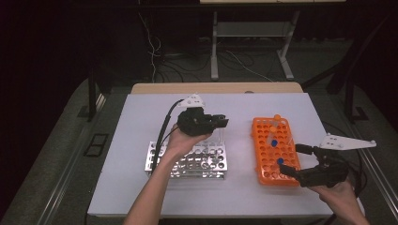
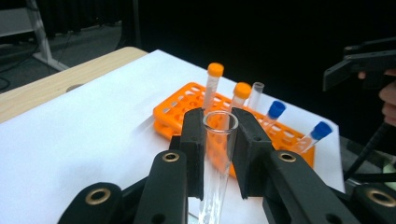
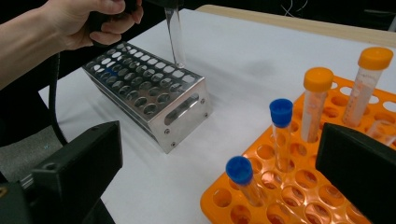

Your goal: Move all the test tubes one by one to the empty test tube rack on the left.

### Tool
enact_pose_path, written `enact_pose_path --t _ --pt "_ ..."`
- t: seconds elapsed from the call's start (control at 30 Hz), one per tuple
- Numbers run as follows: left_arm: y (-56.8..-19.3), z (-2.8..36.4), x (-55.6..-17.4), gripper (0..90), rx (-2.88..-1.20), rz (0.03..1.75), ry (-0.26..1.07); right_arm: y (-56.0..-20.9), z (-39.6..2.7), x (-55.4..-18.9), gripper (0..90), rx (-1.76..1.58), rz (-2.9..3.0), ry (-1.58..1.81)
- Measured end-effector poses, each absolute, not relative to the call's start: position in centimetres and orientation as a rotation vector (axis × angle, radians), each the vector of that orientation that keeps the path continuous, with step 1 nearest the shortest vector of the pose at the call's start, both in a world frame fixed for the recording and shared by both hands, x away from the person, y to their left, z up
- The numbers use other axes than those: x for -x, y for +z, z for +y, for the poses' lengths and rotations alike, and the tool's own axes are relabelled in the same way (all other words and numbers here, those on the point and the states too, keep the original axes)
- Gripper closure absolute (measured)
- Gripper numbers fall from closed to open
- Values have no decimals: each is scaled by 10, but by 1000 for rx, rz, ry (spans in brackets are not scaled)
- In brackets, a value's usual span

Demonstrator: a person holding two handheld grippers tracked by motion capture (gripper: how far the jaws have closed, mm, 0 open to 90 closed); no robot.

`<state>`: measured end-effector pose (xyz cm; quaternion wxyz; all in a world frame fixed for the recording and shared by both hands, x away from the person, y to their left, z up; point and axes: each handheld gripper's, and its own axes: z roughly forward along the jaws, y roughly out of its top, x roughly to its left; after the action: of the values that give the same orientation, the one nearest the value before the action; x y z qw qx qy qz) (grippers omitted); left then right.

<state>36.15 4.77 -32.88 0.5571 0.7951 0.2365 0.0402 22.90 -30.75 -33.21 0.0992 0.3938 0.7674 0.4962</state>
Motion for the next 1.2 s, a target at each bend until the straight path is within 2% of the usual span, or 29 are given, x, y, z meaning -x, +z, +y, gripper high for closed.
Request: enact_pose_path --t 0.63,0.97,1.2 --pt "-361 47 -366 748 -1918 570 97 -350 -314 -230 4 -1214 2269 1476" --pt "-371 39 -363 748 -1984 534 120 -354 -314 -231 4 -1219 2272 1488" --pt "-372 39 -363 744 -1971 551 118 -357 -316 -231 4 -1225 2272 1488"
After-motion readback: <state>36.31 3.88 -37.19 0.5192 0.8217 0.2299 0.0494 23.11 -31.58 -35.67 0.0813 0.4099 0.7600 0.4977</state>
